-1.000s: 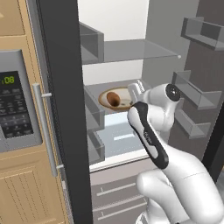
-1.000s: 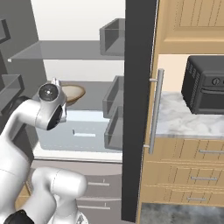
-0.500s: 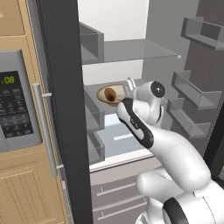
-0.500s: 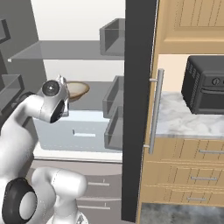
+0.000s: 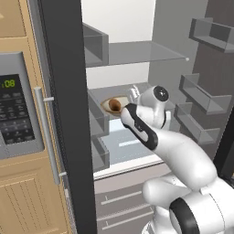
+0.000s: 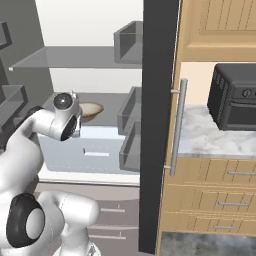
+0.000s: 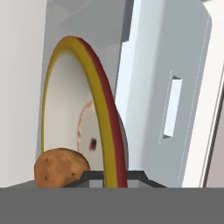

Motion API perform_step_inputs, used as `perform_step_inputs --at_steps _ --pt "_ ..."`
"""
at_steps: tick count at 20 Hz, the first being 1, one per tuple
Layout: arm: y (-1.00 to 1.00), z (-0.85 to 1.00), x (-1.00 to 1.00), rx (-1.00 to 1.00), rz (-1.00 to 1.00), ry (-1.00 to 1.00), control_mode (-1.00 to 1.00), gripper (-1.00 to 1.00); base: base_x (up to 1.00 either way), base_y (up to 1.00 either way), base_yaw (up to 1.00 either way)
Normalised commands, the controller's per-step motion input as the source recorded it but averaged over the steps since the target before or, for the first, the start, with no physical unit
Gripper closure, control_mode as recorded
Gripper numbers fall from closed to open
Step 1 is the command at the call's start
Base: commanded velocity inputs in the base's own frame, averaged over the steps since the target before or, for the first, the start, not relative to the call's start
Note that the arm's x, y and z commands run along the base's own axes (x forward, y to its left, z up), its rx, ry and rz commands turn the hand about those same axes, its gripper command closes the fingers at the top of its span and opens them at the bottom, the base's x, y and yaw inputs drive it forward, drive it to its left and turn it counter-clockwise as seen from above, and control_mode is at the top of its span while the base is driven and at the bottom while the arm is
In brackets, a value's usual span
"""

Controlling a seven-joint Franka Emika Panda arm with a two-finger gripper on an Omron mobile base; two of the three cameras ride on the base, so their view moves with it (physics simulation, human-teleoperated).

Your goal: Move the cup from next to the sink to the open cabinet. Then, move the bowl with the potato to the fridge to clear the area for faucet cleaning.

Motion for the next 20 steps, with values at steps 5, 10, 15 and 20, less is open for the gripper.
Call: perform_step_inputs --at_steps 5,10,15,20 --pt "0.0 -0.09 0.36 0.0 0.0 0.01 -1.0 1.0 0.0 0.0 0.0" --pt "0.0 0.0 0.55 0.02 0.0 0.04 -1.0 1.0 0.0 0.0 0.0" --pt "0.0 0.0 0.47 0.0 0.0 0.01 -1.0 1.0 0.0 0.0 0.0" --pt "0.0 -0.24 0.15 0.0 0.0 0.06 -1.0 1.0 0.0 0.0 0.0"
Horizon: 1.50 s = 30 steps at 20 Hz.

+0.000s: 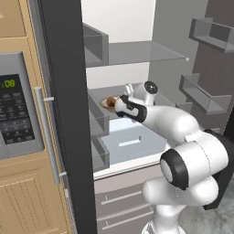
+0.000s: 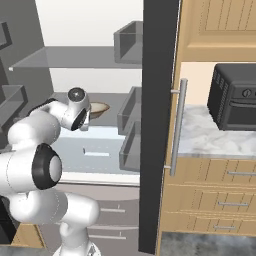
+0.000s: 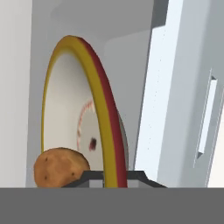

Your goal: Move the cup from next to the sink to the open cabinet. Then, move the bowl with the potato to the fridge to clear the area for faucet cleaning.

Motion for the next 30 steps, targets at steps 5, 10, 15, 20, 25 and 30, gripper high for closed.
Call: perform_step_inputs --at_steps 5,10,15,20,25,30 --pt "0.0 -0.3 0.24 0.0 0.0 0.06 -1.0 1.0 0.0 0.0 0.0" --pt "0.01 -0.09 0.62 0.0 -0.02 0.01 -1.0 1.0 0.0 0.0 0.0" --pt "0.05 0.0 0.52 0.0 -0.05 0.0 -1.0 1.0 0.0 0.0 0.0" --pt "0.04 0.0 0.36 0.0 -0.02 0.04 -1.0 1.0 0.0 0.0 0.0" --pt "0.0 0.0 0.13 0.0 -0.01 0.01 -1.0 -1.0 0.0 0.0 0.0" --pt "0.0 0.37 -0.17 0.01 -0.04 0.0 -1.0 -1.0 0.0 0.0 0.0"
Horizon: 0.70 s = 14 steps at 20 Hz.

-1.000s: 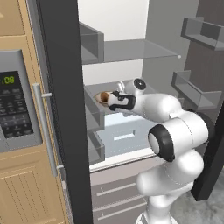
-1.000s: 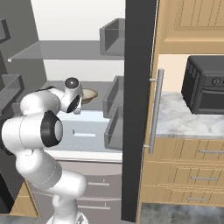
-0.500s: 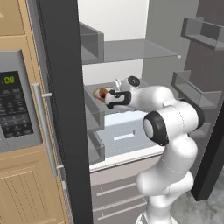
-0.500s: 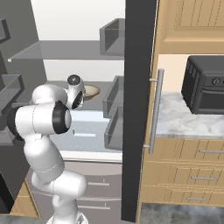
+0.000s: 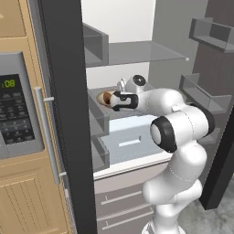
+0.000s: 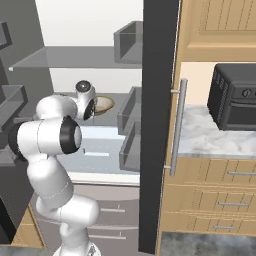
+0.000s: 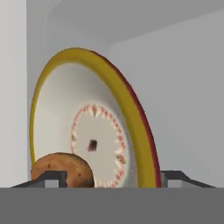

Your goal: Move the cup from next to the sink to the open cabinet. Then, move the bowl with the potato to the fridge to clear the area for faucet cleaning.

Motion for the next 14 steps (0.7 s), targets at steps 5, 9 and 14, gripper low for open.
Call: perform_step_inputs --at_steps 5,9,14 --pt "-0.02 0.57 -0.9 0.07 -0.23 0.0 -1.0 -1.0 0.0 0.0 0.0" --pt "-0.15 0.63 -1.0 0.12 -0.26 0.0 -1.0 -1.0 0.0 0.0 0.0" --pt "-0.15 0.54 -1.0 0.13 -0.27 -0.06 -1.0 -1.0 0.0 0.0 0.0"
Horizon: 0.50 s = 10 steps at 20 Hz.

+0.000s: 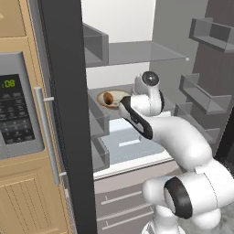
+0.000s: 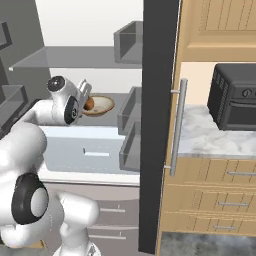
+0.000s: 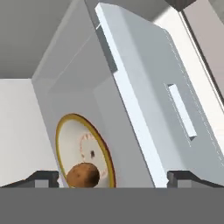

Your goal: Move the cup from next to the sink to the open cabinet. Then, move the bowl with the potato to the fridge to clear the area for faucet cleaning.

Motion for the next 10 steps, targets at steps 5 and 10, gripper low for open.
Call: perform_step_inputs --at_steps 5,10 --pt "-0.14 0.12 -1.0 0.05 -0.26 -0.1 -1.0 -1.0 0.0 0.0 0.0" --pt "-0.19 -0.08 -1.0 0.0 -0.23 -0.13 -1.0 -1.0 0.0 0.0 0.0"
